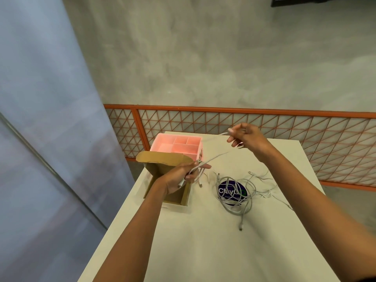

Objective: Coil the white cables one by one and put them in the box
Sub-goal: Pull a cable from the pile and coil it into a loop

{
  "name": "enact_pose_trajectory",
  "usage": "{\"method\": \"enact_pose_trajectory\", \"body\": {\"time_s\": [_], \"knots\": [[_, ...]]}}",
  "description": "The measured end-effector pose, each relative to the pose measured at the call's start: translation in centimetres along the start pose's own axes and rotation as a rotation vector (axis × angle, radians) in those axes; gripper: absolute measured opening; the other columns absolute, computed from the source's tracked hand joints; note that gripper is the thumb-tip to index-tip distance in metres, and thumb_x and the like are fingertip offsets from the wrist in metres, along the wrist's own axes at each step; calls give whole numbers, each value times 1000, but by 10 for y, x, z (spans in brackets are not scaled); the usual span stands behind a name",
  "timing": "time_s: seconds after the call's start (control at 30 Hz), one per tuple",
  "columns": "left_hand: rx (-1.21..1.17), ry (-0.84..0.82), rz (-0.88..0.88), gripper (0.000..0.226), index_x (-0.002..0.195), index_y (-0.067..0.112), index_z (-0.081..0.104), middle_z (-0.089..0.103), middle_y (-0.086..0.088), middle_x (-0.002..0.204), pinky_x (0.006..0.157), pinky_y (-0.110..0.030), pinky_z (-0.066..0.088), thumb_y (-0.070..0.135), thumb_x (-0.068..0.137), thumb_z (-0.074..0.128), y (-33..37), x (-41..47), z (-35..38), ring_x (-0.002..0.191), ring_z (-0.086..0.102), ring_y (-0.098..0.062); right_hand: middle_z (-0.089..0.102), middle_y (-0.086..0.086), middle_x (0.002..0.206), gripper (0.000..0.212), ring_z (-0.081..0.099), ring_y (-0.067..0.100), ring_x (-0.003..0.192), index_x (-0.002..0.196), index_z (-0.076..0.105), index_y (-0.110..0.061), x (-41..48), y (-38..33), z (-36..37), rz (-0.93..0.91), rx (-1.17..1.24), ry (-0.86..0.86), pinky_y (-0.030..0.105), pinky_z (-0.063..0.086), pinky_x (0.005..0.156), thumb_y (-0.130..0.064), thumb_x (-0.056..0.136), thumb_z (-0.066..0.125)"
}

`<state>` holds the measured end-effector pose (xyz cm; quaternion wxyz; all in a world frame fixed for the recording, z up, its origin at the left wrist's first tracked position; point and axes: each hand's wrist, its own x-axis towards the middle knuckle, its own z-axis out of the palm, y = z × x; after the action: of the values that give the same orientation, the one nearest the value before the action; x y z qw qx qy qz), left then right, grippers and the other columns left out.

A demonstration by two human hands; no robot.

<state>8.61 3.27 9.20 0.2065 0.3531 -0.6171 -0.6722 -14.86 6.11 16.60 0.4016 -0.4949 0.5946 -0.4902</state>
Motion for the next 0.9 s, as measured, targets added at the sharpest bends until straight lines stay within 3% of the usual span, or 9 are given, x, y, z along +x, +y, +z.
{"method": "enact_pose_trajectory", "body": {"time_s": [0.13, 0.3, 0.4, 0.47, 0.53, 0.6, 0.67, 0.77, 0.9], "knots": [[-315, -104, 87, 43, 101, 8, 68, 30, 3, 52, 57, -24, 20, 37, 98, 37, 1, -1, -4, 49, 23, -7, 64, 7, 80, 8, 58, 14, 58, 103, 54, -9, 8, 13, -3, 131, 61, 221, 24, 44, 56, -11, 97, 49], [-572, -178, 144, 33, 76, 12, 61, 30, 5, 49, 51, -20, 20, 43, 81, 70, 6, -1, -7, 45, 22, -6, 67, 12, 76, 20, 62, 17, 63, 102, 64, 5, 10, 36, -4, 365, -51, 218, 26, 50, 57, -8, 94, 51], [-651, -196, 148, 30, 73, 14, 57, 23, 4, 52, 49, -19, 20, 39, 88, 60, 11, 1, -5, 46, 19, -6, 64, 15, 77, 28, 59, 19, 62, 101, 63, 6, 5, 46, 2, 485, -81, 126, 27, 50, 57, -16, 99, 45], [-631, -173, 100, 33, 71, 15, 54, 26, 5, 51, 48, -18, 24, 40, 92, 49, 15, 2, -2, 45, 22, -5, 60, 14, 94, 41, 58, 23, 76, 102, 66, 1, 5, 52, 6, 487, -292, 74, 31, 50, 66, -30, 101, 39], [-595, -153, 64, 35, 70, 15, 49, 29, 7, 50, 48, -18, 23, 40, 93, 41, 17, 3, 1, 46, 19, -6, 59, 16, 117, 51, 52, 31, 108, 111, 66, -4, 6, 54, 9, 360, -620, 125, 38, 40, 91, -39, 102, 31], [-579, -146, 46, 37, 68, 16, 47, 29, 7, 49, 48, -19, 20, 40, 94, 38, 20, 3, 3, 48, 13, -8, 59, 13, 124, 51, 45, 30, 123, 116, 65, -8, 2, 47, 15, 134, -540, 153, 37, 33, 99, -42, 101, 29], [-577, -163, 40, 40, 67, 16, 47, 29, 7, 48, 48, -19, 20, 39, 97, 35, 22, 5, 5, 48, 11, -8, 62, 4, 121, 45, 53, 19, 118, 117, 64, -14, -4, 36, 21, -78, -305, 25, 29, 38, 94, -44, 100, 35], [-574, -187, 34, 39, 68, 16, 47, 28, 7, 49, 47, -19, 20, 39, 97, 34, 24, 7, 6, 47, 12, -8, 66, -6, 113, 27, 59, 9, 106, 114, 66, -19, -4, 29, 29, -308, -356, -202, 18, 42, 89, -32, 96, 50], [-547, -213, 19, 37, 71, 14, 46, 29, 6, 50, 50, -21, 16, 37, 98, 33, 26, 4, 5, 48, 13, -8, 62, -3, 94, 20, 57, 8, 86, 108, 70, -18, 4, 37, 35, -389, -430, -175, 13, 41, 76, -24, 92, 59]]}}
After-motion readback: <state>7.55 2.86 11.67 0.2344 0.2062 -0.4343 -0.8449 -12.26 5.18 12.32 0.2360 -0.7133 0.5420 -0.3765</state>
